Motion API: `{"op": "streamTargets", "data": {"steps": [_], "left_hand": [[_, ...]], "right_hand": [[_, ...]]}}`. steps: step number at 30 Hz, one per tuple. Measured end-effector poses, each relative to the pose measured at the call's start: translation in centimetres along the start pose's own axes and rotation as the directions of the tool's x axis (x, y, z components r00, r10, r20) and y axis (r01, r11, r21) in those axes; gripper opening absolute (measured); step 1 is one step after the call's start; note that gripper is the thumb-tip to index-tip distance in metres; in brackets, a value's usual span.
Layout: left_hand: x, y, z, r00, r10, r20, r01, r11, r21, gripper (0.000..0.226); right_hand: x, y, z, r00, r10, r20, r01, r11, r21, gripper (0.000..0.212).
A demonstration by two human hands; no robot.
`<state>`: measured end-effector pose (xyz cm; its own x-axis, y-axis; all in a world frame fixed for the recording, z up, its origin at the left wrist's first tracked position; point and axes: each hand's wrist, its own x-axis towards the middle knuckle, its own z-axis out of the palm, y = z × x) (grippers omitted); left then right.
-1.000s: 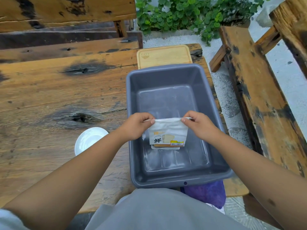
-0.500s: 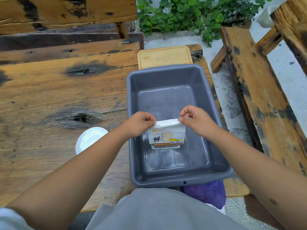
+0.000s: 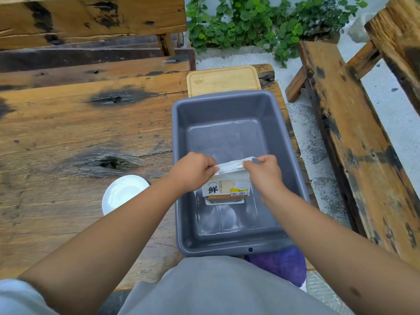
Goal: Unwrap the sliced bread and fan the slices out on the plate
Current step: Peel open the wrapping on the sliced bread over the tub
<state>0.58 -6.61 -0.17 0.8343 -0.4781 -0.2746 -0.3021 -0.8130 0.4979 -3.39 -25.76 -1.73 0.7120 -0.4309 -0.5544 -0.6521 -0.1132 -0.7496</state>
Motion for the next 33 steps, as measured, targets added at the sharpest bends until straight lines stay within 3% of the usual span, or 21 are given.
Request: {"op": "streamTargets", "data": {"steps": [3, 7, 13, 16, 19, 23, 28, 31, 33], "left_hand": [[-0.2, 0.2, 0.2, 0.999, 0.033, 0.013, -0.033, 0.999, -0.024, 0.026], [-0.4, 0.2, 0.4, 1.0, 0.023, -0.001, -0.023, 0.997, -0.074, 0.035], [-0.3, 0.0, -0.5, 0.994, -0.057, -0.088, 0.047, 0.992, -0.115, 0.041], [0.4, -0.5, -1.5, 0.986, -0.073, -0.151, 0.061, 0.995, -0.081, 0.045], [1.0, -1.1, -2.6, 0.981, -0.06, -0.186, 0.057, 0.998, -0.023, 0.046], [1.6, -1.6, -3.3, 0.985, -0.017, -0.171, 0.041, 0.989, 0.14, 0.037], [1.5, -0.3, -2.8, 0.987, 0.048, -0.151, -0.003, 0.959, 0.284, 0.023], [0.2, 0.9, -2.0, 0.946, 0.232, -0.227, -0.167, 0.948, 0.269, 0.049], [-1.7, 1.6, -1.3, 0.871, 0.411, -0.271, -0.296, 0.877, 0.378, 0.041]], "right_hand": [[-1.1, 0.7, 1.2, 0.993, 0.098, 0.07, -0.111, 0.971, 0.213, 0.034], [-1.7, 1.6, 2.3, 0.996, 0.019, 0.084, -0.048, 0.934, 0.354, 0.033], [-2.6, 2.6, 1.5, 0.995, -0.055, 0.089, 0.02, 0.933, 0.36, 0.049], [-3.3, 3.0, 0.4, 0.988, -0.115, 0.107, 0.08, 0.956, 0.282, 0.056], [-4.1, 3.7, -0.8, 0.976, -0.186, 0.109, 0.176, 0.979, 0.099, 0.06], [-5.1, 4.3, -1.8, 0.96, -0.228, 0.165, 0.229, 0.973, 0.009, 0.063], [-5.9, 4.0, -1.9, 0.895, -0.349, 0.278, 0.404, 0.898, -0.175, 0.065], [-5.8, 3.8, -2.0, 0.86, -0.411, 0.303, 0.482, 0.849, -0.216, 0.057], [-5.6, 3.7, -2.0, 0.844, -0.436, 0.313, 0.518, 0.813, -0.265, 0.041]]}}
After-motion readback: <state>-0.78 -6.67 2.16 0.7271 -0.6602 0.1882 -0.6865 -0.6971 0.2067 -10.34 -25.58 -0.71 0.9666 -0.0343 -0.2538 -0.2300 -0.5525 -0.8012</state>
